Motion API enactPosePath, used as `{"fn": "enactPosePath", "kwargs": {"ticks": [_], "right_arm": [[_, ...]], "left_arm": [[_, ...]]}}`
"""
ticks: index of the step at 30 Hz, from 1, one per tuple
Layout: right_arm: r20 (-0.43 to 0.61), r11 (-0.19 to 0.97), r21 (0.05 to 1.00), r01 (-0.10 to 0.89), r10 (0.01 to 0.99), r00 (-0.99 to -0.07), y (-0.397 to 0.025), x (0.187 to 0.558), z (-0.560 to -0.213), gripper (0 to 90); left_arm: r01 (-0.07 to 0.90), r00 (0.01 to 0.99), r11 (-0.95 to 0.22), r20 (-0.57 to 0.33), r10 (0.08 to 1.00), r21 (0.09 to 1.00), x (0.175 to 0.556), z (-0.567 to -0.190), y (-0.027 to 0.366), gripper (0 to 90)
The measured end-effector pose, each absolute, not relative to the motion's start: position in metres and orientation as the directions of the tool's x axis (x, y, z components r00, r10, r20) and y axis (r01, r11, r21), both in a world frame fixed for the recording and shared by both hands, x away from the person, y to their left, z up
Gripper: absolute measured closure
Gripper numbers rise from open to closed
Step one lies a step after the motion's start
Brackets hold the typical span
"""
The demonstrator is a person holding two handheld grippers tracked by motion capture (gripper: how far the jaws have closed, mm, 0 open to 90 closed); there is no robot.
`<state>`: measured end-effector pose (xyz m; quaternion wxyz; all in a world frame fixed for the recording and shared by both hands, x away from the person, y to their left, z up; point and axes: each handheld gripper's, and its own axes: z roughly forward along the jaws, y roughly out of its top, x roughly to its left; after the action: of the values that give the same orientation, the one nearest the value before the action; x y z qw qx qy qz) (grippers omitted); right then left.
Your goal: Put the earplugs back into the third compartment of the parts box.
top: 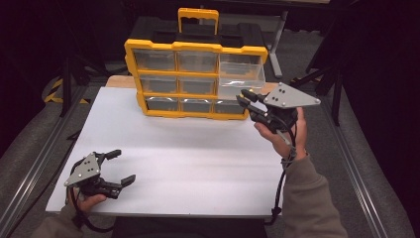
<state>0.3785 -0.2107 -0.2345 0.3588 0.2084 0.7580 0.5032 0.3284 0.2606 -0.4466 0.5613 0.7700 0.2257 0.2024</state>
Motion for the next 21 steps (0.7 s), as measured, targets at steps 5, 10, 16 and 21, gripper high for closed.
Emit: {"fn": "enactPosePath", "kwargs": {"ticks": [5, 10, 16, 21], "right_arm": [[-0.336, 0.398, 0.917, -0.039, 0.713, -0.615, -0.218, 0.389, -0.213, 75.9], [-0.328, 0.397, 0.918, -0.007, 0.747, -0.578, -0.222, 0.405, -0.202, 75.5], [-0.297, 0.384, 0.922, 0.044, 0.778, -0.554, -0.224, 0.426, -0.204, 74.9], [-0.284, 0.385, 0.919, 0.084, 0.795, -0.535, -0.223, 0.442, -0.208, 74.1]], "left_arm": [[0.120, 0.816, -0.269, 0.059, 0.575, 0.956, 0.328, -0.447, 0.260, 5.6], [0.121, 0.816, -0.269, 0.058, 0.574, 0.955, 0.328, -0.447, 0.260, 5.8], [0.123, 0.816, -0.271, 0.058, 0.575, 0.955, 0.329, -0.447, 0.261, 5.8], [0.122, 0.817, -0.272, 0.059, 0.574, 0.955, 0.328, -0.447, 0.261, 5.8]]}}
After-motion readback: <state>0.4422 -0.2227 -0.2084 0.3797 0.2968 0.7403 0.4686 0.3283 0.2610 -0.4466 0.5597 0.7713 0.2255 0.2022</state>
